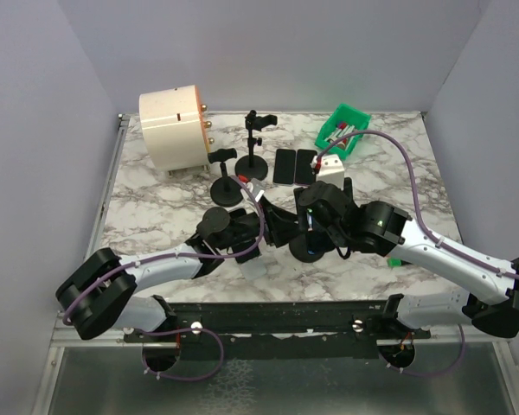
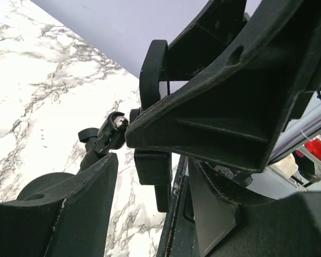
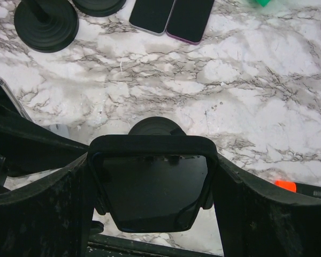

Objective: Remove the phone from the phone stand

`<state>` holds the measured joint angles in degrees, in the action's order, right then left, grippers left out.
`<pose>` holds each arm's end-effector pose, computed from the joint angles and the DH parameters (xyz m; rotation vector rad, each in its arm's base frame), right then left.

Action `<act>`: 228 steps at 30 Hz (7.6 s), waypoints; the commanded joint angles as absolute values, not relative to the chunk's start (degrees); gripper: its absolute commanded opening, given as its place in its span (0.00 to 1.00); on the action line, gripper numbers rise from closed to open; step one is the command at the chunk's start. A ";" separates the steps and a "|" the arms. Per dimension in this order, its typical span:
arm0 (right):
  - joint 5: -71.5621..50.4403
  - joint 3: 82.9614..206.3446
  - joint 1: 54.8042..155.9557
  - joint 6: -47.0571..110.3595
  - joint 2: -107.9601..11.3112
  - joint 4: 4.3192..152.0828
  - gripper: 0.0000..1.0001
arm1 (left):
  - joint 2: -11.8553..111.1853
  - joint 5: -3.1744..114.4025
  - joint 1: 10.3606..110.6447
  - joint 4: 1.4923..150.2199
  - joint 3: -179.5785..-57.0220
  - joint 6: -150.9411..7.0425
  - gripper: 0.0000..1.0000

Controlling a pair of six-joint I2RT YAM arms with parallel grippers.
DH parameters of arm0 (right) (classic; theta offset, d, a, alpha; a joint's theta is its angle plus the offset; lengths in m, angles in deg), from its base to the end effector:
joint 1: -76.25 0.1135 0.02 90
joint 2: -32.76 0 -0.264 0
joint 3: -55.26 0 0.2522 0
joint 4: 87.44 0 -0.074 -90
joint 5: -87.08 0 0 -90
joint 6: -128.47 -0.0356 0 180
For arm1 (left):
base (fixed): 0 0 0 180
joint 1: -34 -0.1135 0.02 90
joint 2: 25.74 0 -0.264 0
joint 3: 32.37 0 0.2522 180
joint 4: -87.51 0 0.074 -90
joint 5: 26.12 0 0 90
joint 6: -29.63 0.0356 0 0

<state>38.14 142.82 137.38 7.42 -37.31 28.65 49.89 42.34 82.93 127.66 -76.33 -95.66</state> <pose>0.1364 0.1989 0.3644 -0.2443 2.1353 0.0601 0.1709 -0.2160 0.2526 0.5310 1.5193 -1.4444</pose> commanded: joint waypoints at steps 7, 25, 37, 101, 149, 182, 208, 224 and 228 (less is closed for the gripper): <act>37.69 141.99 137.42 7.09 -35.81 30.72 0.12 | 50.55 41.95 83.03 128.41 -77.06 -96.04 0.51; 38.97 141.23 137.42 6.42 -34.97 29.45 0.00 | 49.99 42.64 82.99 132.81 -74.73 -96.44 0.00; 41.91 139.46 137.42 5.53 -34.26 27.53 0.00 | 47.89 47.35 82.40 132.20 -71.42 -97.17 0.00; 43.95 130.89 136.55 -1.09 -25.78 26.65 0.00 | 52.41 49.67 77.18 142.11 -65.87 -109.92 0.00; 39.65 139.76 136.55 0.28 -33.31 26.62 0.00 | 47.25 48.06 85.49 124.53 -77.04 -95.89 0.85; 41.52 137.56 136.55 -0.53 -32.11 26.59 0.00 | 46.73 48.15 86.41 123.01 -76.61 -92.49 0.00; 42.17 129.58 136.39 -5.48 -24.29 28.86 0.00 | 54.51 46.00 76.70 145.07 -67.01 -112.09 0.00; 35.63 126.35 136.43 -2.93 -19.08 37.19 0.00 | 55.83 46.58 75.96 141.48 -69.05 -112.53 0.00; 33.41 126.08 136.41 -2.11 -18.30 39.66 0.00 | 57.09 46.17 75.93 141.43 -69.97 -112.80 0.00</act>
